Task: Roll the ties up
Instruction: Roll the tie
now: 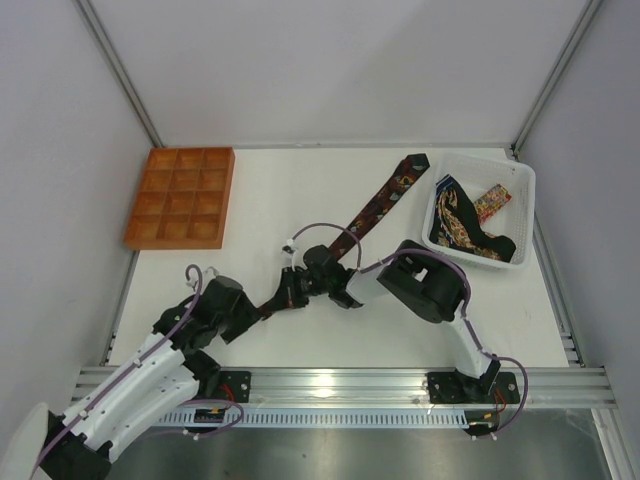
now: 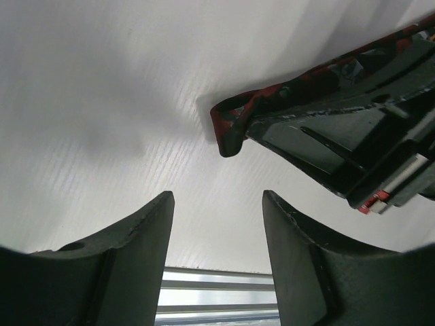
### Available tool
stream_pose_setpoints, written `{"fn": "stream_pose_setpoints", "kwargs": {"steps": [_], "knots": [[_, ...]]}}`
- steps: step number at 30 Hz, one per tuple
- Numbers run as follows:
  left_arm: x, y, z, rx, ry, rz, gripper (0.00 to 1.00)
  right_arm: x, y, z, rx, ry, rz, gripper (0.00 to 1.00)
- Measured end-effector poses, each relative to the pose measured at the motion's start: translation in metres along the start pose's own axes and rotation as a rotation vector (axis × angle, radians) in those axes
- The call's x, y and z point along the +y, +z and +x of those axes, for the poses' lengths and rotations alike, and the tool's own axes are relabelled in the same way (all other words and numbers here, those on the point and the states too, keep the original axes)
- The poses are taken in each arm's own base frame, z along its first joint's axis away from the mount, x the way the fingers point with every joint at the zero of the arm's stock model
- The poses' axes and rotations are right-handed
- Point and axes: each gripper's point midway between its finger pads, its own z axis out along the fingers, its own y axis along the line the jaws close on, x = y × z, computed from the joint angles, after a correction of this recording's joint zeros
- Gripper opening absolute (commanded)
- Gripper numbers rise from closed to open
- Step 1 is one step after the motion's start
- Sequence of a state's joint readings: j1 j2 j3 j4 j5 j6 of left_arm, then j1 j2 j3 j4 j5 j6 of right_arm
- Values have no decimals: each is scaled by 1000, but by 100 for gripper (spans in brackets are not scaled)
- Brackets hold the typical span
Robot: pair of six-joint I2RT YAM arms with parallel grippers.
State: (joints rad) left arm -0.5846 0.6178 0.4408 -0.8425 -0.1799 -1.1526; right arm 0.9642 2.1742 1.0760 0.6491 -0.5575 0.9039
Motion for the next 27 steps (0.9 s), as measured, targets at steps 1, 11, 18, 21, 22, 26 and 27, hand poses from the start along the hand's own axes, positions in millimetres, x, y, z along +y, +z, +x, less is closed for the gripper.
{"fn": "stream_pose_setpoints", "kwargs": {"steps": [1,11,18,21,22,26,27], "knots": [[1,2,1,2,-6,-5,60,1,-2,-1,-1,-1,2,0],[-5,9,-8,-22,-63,-6,56,13,-24,-27,-29,-58,19,0],[-4,24,-9,-19,-81,-26,55,-1,-30,-38,-32,-43,41,0],[0,31,-8,-14,-90,-43,55,-11,-27,-34,-18,-29,51,0],[1,33,-8,-14,-95,-47,55,-15,-26,-32,-12,-24,56,0],[-2,39,-9,-9,-103,-43,56,-26,-22,-24,12,-7,57,0],[-3,39,-9,-9,-104,-38,56,-25,-21,-25,12,-10,52,0]]}}
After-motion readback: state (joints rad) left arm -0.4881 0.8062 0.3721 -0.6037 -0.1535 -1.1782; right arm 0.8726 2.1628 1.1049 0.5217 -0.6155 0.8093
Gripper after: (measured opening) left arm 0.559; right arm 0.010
